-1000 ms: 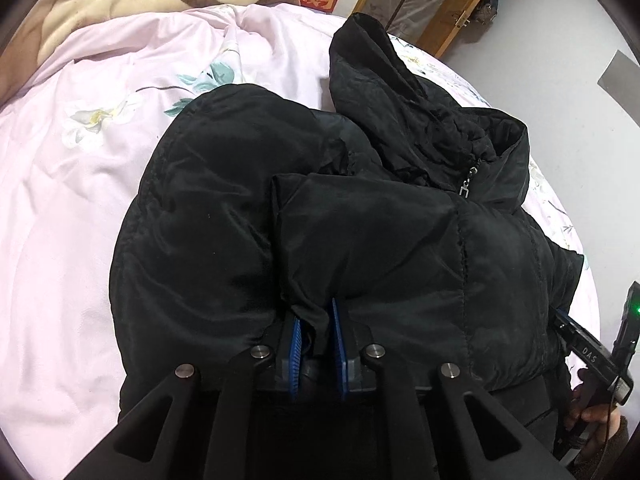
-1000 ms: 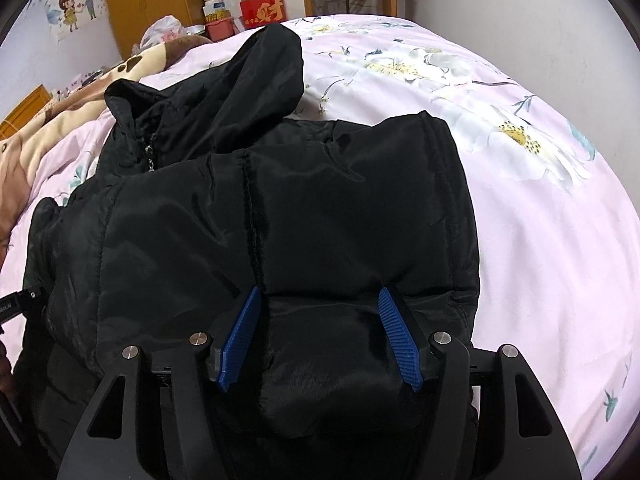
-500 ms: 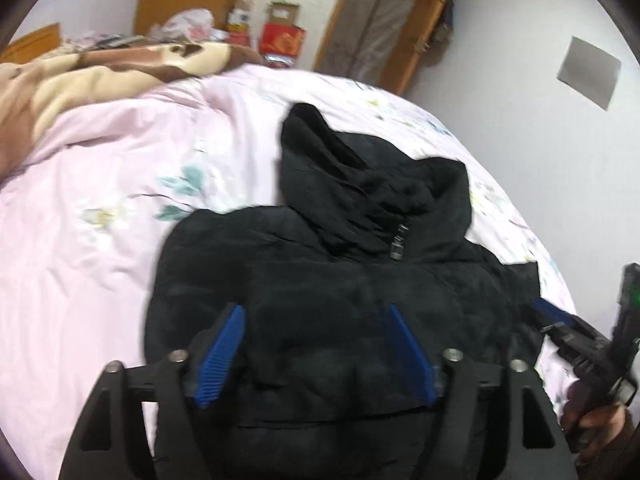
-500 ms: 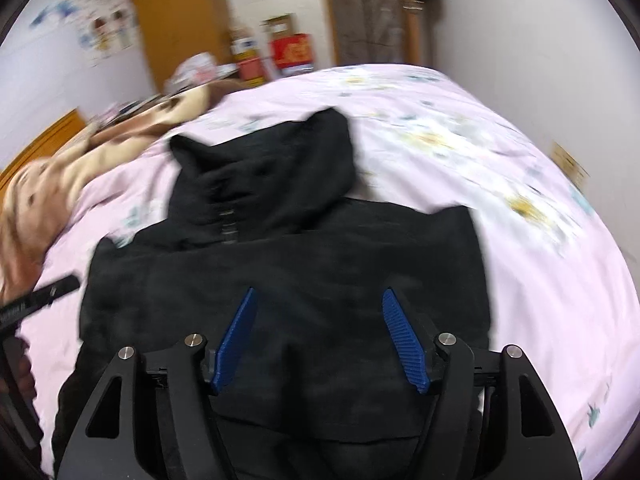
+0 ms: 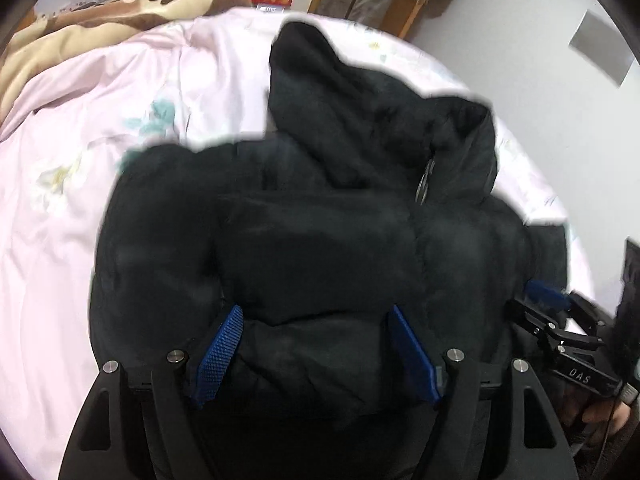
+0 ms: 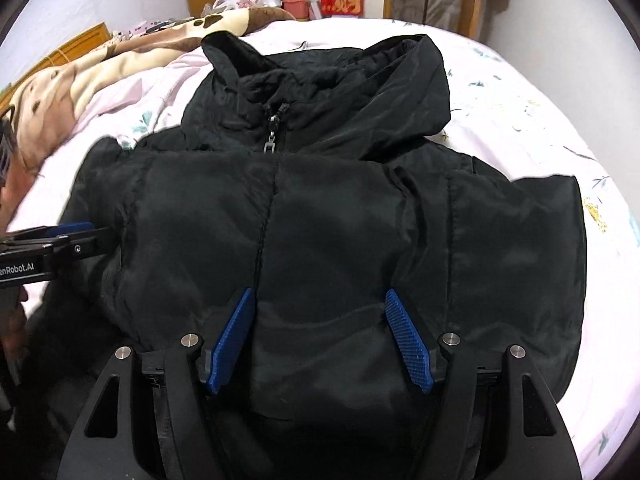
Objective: Fold large clothes
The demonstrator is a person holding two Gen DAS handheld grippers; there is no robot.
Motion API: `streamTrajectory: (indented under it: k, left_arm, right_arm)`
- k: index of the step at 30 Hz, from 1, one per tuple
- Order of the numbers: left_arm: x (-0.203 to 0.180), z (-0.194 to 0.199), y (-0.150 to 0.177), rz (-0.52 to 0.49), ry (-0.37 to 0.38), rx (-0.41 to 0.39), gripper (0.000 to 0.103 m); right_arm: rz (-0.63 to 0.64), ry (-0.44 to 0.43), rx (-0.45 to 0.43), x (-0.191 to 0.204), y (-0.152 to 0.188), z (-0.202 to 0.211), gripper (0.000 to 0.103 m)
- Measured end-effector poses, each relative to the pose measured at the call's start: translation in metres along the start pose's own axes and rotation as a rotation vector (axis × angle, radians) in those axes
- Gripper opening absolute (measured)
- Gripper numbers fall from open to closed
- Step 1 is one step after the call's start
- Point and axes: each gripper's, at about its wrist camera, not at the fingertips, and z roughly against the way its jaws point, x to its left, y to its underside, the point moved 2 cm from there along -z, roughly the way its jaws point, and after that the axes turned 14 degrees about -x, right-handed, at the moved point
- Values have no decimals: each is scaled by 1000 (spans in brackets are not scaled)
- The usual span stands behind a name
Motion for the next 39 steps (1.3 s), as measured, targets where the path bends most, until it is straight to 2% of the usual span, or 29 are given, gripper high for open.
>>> streamTrajectory:
  k: [2,4,7,11,13,16,18,21,23,25,28,29,30,32,35,39]
  left_arm:
    - [5,4,-23,22,10,-36,75]
    - [9,3,-50,6,10,-66,75]
    - [16,-6,-97,-32,-24,-111,75]
    - [34,-30,-161,75,-23,-148,75]
    - [42,-47,-186,139,-20,-151,75]
    - [42,-74,-211,159,43,-132,75]
    - [39,-96,-217,138,27,-86,75]
    - [48,-129,-215,222,23,-52,75]
    - [53,-150,-207,294,37,4,75]
    - [57,-165,-197,347,26,32,75]
    - [57,-177,-184,378,54,62,73]
    - [57,-179,-180,392,60,68,65]
    - [56,-179,-177,404,64,71,53]
    - [53,-178,-175,405,56,82,42]
    - [44,-169,-178,342,44,69,19]
    - [32,-145,-184,285,53,45,13]
  right_arm:
    - [-68,-39,-46,-13,-22,7,68]
    - [-146,-41,-90,-33,-47,10,68]
    - [-230,5,-143,-64,-87,1,68]
    - [-251,54,-152,-97,-137,-27,68]
    - [-326,78,-166,-117,-155,-43,68]
    - [-407,66,-155,-137,-171,-74,68]
    - [-463,51,-104,-148,-173,-102,68]
    - [-516,21,-74,-157,-166,-129,68]
    - [-623,-36,-31,-166,-153,-151,68]
    - [-725,-95,-32,-172,-144,-159,68]
    - [-739,-156,-25,-168,-137,-166,68]
    - [-737,-172,-12,-165,-135,-167,61]
    - [-751,-195,-1,-162,-133,-169,57]
    - [-802,-262,18,-158,-130,-171,44]
    - [-740,-263,24,-144,-136,-168,35]
    - [-634,-262,31,-124,-145,-158,17]
